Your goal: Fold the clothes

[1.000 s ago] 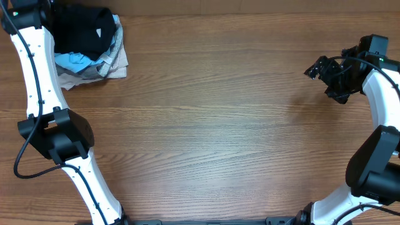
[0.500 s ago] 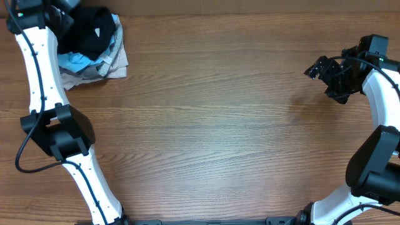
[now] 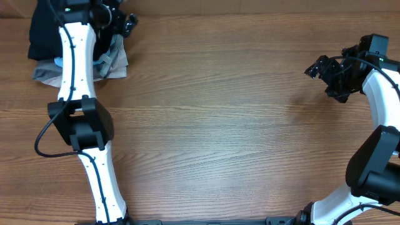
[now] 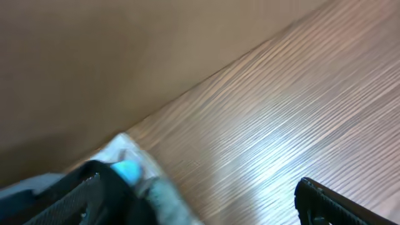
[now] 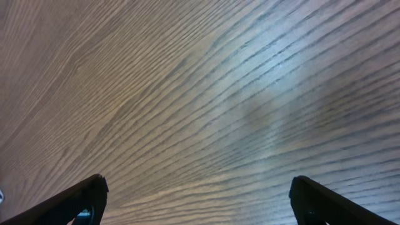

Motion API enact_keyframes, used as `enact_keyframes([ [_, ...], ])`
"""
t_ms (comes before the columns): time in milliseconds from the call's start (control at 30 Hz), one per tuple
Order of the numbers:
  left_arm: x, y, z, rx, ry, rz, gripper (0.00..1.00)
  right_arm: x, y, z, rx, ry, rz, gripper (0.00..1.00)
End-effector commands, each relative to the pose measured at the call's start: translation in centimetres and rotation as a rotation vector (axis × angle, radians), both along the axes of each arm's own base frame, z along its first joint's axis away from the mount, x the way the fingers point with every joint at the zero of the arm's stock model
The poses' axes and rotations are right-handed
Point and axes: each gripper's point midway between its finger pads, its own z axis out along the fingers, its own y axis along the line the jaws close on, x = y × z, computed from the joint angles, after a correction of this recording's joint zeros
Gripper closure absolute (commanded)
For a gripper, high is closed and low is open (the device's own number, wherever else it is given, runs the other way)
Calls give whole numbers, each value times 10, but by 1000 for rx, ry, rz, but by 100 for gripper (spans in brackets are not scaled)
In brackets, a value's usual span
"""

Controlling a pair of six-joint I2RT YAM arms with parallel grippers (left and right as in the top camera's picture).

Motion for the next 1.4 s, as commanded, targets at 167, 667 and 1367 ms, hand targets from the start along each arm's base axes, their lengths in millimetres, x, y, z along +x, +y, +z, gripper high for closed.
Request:
enact_keyframes([
  [167,-25,-25,97,-365,-2,131,0,16,-5,79,-125,-126,177,0],
  [667,-69,-94,103,-454,179,78,0,-34,45,247,-324,-389,327,0],
  [1367,-69,-93,103,-454,178,80,0,-85,53,260,-318,-346,323,0],
])
